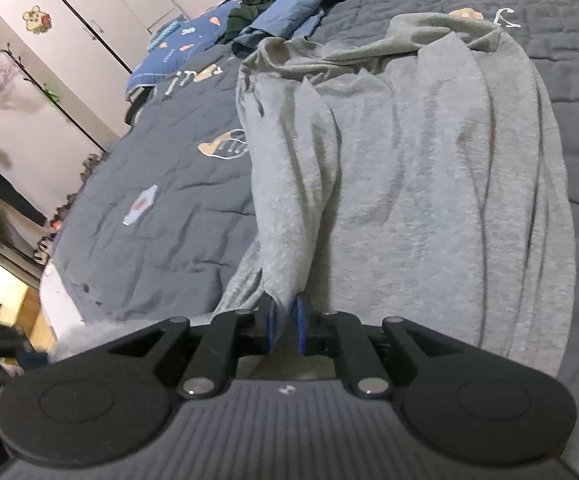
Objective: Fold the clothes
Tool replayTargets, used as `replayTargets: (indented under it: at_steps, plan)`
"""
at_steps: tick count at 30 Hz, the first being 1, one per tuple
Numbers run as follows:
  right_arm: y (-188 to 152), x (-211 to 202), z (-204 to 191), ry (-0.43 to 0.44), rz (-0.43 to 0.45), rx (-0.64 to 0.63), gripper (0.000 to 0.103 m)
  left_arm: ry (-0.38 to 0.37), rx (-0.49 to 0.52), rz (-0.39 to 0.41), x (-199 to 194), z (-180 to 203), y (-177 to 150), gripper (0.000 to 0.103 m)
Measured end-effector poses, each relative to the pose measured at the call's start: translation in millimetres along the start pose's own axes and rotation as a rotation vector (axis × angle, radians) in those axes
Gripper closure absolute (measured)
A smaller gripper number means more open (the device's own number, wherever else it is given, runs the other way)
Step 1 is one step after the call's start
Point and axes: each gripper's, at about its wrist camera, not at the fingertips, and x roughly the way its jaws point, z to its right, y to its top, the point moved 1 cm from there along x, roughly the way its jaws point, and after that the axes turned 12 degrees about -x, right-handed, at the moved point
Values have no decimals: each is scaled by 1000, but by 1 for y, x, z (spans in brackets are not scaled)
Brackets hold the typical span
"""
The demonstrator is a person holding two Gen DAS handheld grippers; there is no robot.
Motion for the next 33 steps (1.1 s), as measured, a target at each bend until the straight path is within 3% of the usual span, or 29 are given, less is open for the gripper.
replayTargets:
  at_steps: [7,10,14,20,27,29,33]
  plan:
    - [11,-6,-10,139,85,41,84,174,25,90,-39,-30,36,94]
    - [16,-11,-12,200,134,64,81,294,47,119,-48,-51,51,94]
    - [20,-11,-12,213,156,80,78,469,61,146,-59,-90,79,94]
    - [25,0,-11,215,155,88,78,741,-73,245,-95,-181,140,94]
    - [31,12,-9,239,165,103,78,994,-256,402,-126,-261,197,94]
    - [33,16,-9,238,161,106,78,1021,-312,392,-117,-280,205,94]
    - [33,23,-7,230,146,107,78,1011,-333,324,-78,-301,201,94]
